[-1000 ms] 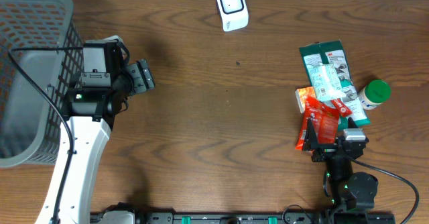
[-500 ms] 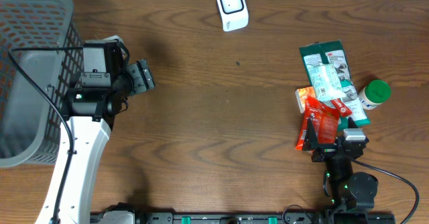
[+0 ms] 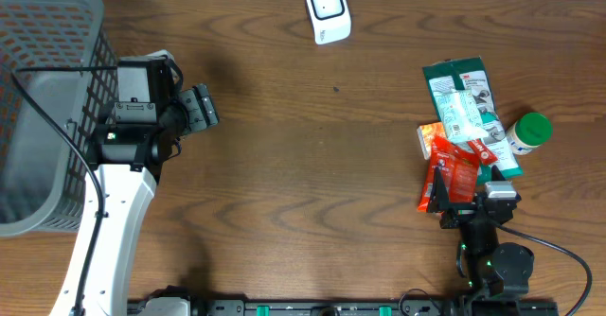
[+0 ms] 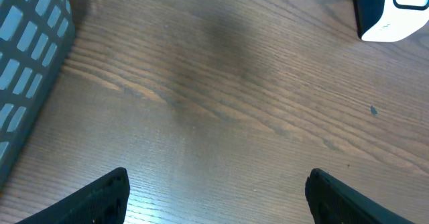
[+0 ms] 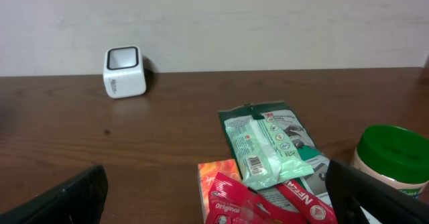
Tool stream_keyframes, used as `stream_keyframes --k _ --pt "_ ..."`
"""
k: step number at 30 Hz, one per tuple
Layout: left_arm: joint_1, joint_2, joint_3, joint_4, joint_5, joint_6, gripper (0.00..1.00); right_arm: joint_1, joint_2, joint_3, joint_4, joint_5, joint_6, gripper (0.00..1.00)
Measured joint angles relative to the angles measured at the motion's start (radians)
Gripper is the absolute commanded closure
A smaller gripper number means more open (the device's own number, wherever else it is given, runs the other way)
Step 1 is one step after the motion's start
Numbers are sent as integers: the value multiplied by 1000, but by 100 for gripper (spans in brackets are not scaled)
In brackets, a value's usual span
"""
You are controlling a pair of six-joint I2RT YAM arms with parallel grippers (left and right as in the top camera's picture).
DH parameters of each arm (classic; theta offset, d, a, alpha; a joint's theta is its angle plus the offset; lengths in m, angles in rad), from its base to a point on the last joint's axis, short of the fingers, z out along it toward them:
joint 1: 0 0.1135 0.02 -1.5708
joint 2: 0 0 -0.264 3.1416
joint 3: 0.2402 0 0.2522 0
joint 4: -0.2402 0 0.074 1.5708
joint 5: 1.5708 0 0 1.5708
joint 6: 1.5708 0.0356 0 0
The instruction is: Scan the item barcode
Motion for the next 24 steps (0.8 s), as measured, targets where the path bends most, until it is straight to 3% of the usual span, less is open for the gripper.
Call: stream_keyframes --k 10,24 --pt "0 -40 0 -1 0 0 16 0 0 0 0 0 0 1" --pt "0 -626 0 -1 -4 0 15 0 0 0 0 4 0 1"
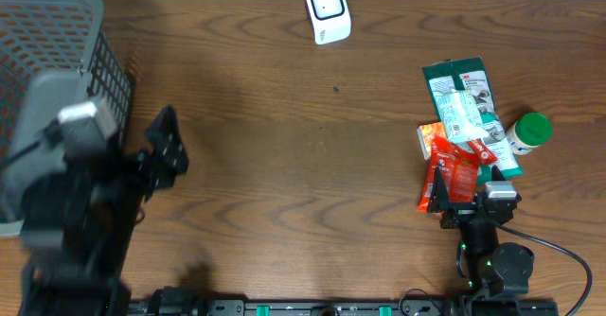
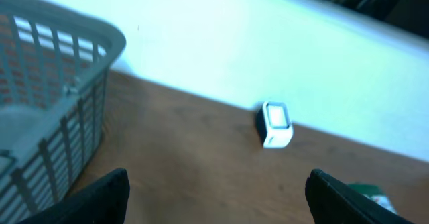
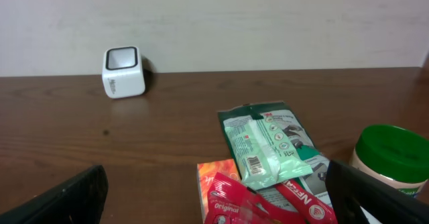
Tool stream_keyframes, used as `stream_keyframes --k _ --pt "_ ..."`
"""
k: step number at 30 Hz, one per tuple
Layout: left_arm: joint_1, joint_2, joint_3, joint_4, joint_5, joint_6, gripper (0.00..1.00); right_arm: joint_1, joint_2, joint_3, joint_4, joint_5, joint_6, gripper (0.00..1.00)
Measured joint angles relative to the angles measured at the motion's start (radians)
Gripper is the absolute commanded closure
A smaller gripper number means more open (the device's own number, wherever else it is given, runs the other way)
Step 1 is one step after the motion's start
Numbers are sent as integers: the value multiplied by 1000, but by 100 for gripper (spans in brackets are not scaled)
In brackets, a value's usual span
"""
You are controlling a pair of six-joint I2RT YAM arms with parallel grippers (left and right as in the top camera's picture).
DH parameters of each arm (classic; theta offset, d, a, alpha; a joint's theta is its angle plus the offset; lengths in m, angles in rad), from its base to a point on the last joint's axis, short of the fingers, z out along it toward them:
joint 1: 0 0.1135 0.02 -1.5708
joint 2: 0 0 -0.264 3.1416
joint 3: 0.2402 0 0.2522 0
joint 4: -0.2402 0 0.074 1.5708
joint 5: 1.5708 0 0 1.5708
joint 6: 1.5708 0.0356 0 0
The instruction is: Scan the item barcode
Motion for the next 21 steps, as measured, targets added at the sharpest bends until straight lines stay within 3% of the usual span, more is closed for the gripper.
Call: stream_keyframes --k 4,12,21 --pt "0 -112 0 -31 0 0 15 0 0 0 0 0 0 1" --pt "0 -382 0 -244 -15 0 16 0 0 0 0 3 0 1" --pt "0 -603 -156 -227 -19 0 15 0 0 0 0 3 0 1"
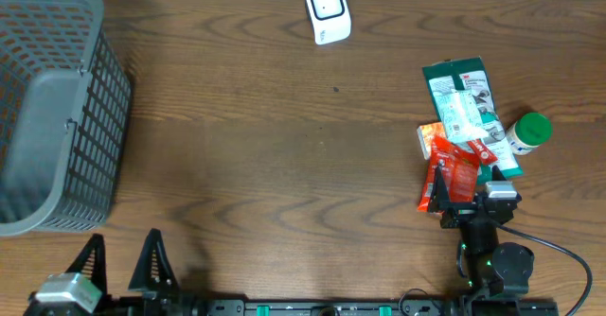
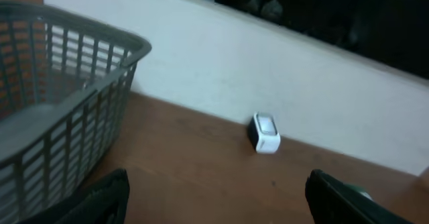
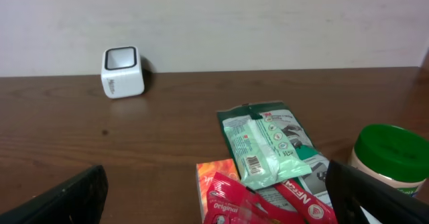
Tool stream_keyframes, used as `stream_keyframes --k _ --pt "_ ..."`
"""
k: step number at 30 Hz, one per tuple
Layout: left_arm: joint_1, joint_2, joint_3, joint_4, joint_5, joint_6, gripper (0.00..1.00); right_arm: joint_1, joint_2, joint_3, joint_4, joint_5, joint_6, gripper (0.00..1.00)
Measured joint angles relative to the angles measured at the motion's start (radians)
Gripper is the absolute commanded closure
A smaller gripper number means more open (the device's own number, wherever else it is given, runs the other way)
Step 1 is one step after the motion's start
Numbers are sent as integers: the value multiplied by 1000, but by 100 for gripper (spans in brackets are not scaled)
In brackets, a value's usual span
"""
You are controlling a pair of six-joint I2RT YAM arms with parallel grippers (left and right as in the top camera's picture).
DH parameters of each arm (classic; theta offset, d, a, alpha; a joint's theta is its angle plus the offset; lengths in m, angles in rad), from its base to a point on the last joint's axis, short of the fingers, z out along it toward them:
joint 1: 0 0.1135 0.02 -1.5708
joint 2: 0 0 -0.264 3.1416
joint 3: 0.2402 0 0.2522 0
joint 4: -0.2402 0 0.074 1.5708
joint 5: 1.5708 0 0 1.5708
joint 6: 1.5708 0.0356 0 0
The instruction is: Scan the item barcode
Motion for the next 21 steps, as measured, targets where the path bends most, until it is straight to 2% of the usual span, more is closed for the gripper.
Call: stream_keyframes --k 6,15,18,21 --pt "0 -60 -185 314 -2 -1 15 0 0 0 0 0 0 1" --pt "0 -62 -542 1122 -2 0 16 0 0 0 0 0 0 1" --pt "0 -62 -661 1243 -3 0 16 0 0 0 0 0 0 1" --pt "0 -62 -766 1258 -3 0 16 0 0 0 0 0 0 1"
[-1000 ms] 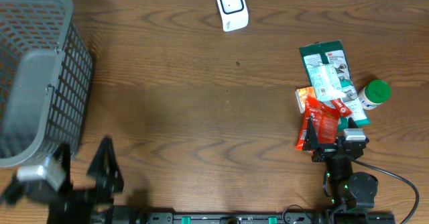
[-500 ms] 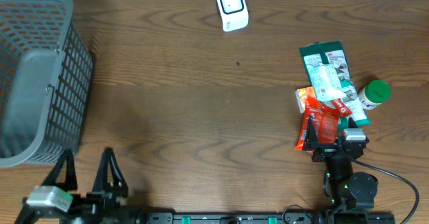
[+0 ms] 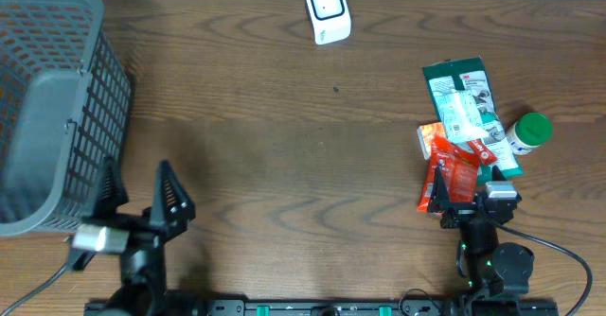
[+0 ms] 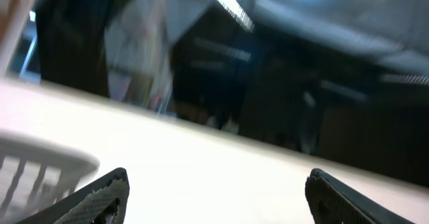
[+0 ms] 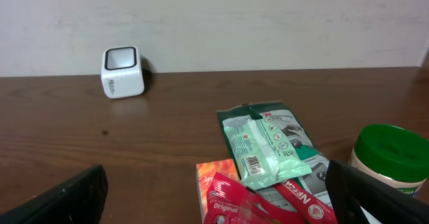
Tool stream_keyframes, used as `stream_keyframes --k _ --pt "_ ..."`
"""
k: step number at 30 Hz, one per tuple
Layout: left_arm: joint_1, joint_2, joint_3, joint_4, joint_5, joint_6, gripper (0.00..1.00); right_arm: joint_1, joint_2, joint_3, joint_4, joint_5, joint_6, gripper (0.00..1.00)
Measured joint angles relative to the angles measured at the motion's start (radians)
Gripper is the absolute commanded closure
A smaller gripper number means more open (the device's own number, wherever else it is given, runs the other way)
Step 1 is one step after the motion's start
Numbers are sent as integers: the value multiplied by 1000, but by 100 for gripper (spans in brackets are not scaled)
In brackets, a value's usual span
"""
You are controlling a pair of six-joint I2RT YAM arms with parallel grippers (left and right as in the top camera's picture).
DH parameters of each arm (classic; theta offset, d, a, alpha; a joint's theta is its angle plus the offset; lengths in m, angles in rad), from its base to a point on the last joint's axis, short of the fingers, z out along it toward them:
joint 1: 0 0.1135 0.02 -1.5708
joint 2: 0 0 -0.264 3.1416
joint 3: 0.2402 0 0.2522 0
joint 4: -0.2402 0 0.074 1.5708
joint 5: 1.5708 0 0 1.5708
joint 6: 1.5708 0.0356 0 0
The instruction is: Scan the item barcode
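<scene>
The white scanner [image 3: 327, 10] stands at the table's far edge, also visible as the scanner [image 5: 124, 72] in the right wrist view. The items lie in a pile at the right: a green pack [image 3: 456, 81], a pale wipes pack [image 5: 258, 147] with its barcode up, an orange box [image 5: 214, 174], a red packet [image 3: 453, 171] and a green-lidded jar [image 3: 528, 131]. My right gripper [image 3: 466, 191] is open just in front of the pile, holding nothing. My left gripper [image 3: 140, 182] is open and empty at the front left; its camera looks up into the room.
A grey mesh basket [image 3: 109, 98] fills the left end of the table, its rim [image 4: 47, 163] showing in the left wrist view. Brown tabletop [image 3: 303, 155] stretches between the two arms.
My left gripper has moved from the very front left edge a little further onto the table. Its camera now faces the ceiling instead of the scanner. The right arm and the pile are unchanged.
My left gripper was open beside the basket, looking down at the table. Then it was nearer the front, facing the scanner. Then it was at the front edge, and now it points upward. The right gripper stayed open by the pile throughout.
</scene>
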Motion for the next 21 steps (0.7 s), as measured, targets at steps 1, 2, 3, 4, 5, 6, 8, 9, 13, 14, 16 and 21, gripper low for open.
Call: stream_keyframes --k 1,2,3,4,5,6,8,9,13,14,16,21 --pt "0 0 -31 0 0 0 16 0 0 0 0 0 0 1" --pt "0 0 -58 2 0 0 16 0 0 0 0 0 0 1" --pt "0 0 -84 2 0 0 16 0 0 0 0 0 0 1" --pt "0 0 -106 2 0 0 15 0 0 0 0 0 0 1" --pt "0 0 -132 3 0 0 15 0 0 0 0 0 0 1" --pt "0 0 -150 3 0 0 15 0 0 0 0 0 0 1" --pt "0 0 -185 4 0 0 15 0 0 0 0 0 0 1" --pt "0 0 -201 4 0 0 15 0 0 0 0 0 0 1" --pt "0 0 -217 -95 0 0 15 0 0 0 0 0 0 1" --pt "0 0 -217 -131 0 0 15 0 0 0 0 0 0 1" --pt "0 0 -217 -198 1 0 15 0 0 0 0 0 0 1" --pt "0 0 -217 -340 8 14 15 0 0 0 0 0 0 1"
